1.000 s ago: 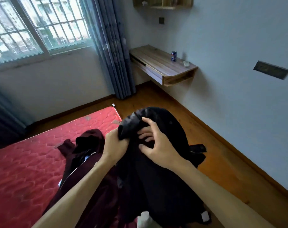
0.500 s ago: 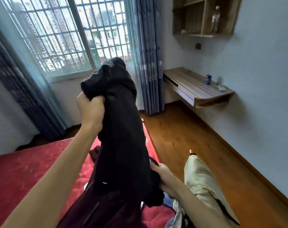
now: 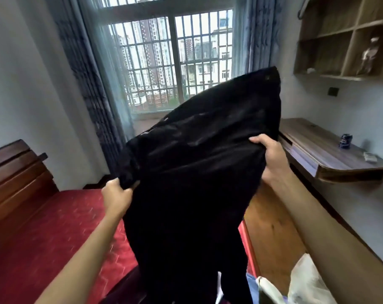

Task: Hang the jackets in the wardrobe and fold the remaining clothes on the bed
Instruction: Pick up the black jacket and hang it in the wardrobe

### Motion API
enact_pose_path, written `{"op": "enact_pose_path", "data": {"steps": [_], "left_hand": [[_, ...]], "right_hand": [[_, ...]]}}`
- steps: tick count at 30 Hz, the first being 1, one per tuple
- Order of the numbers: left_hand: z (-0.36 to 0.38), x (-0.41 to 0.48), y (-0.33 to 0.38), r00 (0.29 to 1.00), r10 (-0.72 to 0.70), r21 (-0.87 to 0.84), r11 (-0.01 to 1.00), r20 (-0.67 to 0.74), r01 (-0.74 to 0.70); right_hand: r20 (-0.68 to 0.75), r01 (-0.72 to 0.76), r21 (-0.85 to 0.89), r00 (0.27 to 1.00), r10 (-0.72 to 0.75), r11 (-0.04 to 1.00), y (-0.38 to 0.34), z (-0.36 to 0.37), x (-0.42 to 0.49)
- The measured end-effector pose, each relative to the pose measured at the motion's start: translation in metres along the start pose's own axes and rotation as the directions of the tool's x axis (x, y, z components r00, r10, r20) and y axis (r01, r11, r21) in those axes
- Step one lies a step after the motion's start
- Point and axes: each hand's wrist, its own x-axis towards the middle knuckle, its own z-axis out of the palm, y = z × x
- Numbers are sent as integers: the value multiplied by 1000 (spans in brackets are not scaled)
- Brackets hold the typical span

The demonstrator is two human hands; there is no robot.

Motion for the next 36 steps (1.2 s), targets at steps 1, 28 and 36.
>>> {"op": "enact_pose_path", "data": {"steps": [1, 28, 36], "left_hand": [[1, 0, -13, 1000, -27, 34, 999, 3, 27], [85, -75, 147, 886, 88, -628, 737, 455, 250], [50, -49, 196, 829, 61, -720, 534, 556, 444]], "right_hand": [[19, 25, -36, 1000, -25, 999, -9, 4, 1], [164, 121, -758, 986, 7, 641, 19, -16, -59], [70, 37, -983, 980, 185, 179, 149, -87, -103]]}}
